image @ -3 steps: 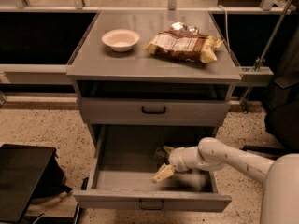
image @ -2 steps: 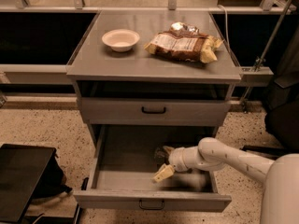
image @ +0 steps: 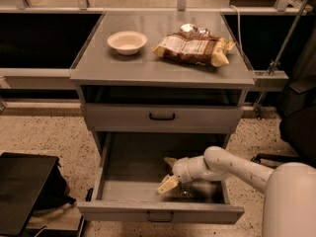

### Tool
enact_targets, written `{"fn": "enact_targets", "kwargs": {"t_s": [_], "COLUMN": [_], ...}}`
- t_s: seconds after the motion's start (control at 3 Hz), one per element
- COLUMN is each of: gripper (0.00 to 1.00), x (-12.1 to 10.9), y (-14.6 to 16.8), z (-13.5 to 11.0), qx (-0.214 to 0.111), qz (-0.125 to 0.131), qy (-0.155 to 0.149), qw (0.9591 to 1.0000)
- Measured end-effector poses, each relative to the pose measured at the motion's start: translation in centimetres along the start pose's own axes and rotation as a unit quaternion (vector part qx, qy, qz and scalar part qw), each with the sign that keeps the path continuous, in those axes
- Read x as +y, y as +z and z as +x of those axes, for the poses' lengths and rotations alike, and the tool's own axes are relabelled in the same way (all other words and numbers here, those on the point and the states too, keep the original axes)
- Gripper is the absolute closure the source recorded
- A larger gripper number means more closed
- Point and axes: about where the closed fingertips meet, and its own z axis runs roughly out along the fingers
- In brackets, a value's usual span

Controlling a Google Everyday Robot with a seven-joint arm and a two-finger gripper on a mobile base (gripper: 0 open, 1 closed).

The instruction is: Pick water bottle from middle drawer and place on counter

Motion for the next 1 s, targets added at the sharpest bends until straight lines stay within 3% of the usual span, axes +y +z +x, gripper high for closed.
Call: {"fn": "enact_targets", "kwargs": {"t_s": [0.33,0.67,1.0], "gripper": [0.00,0.00,0.00], "x": [0.1,-0.9,-2.0], "y": [0.1,-3.1,-9.8], "z": [-0.1,-1.3,-2.3], "qx": [0.001,-0.005,0.007], "qz": [0.001,0.048,0.142], "qy": [0.000,-0.004,0.012], "qw": [1.0000,0.9988,0.9897]}}
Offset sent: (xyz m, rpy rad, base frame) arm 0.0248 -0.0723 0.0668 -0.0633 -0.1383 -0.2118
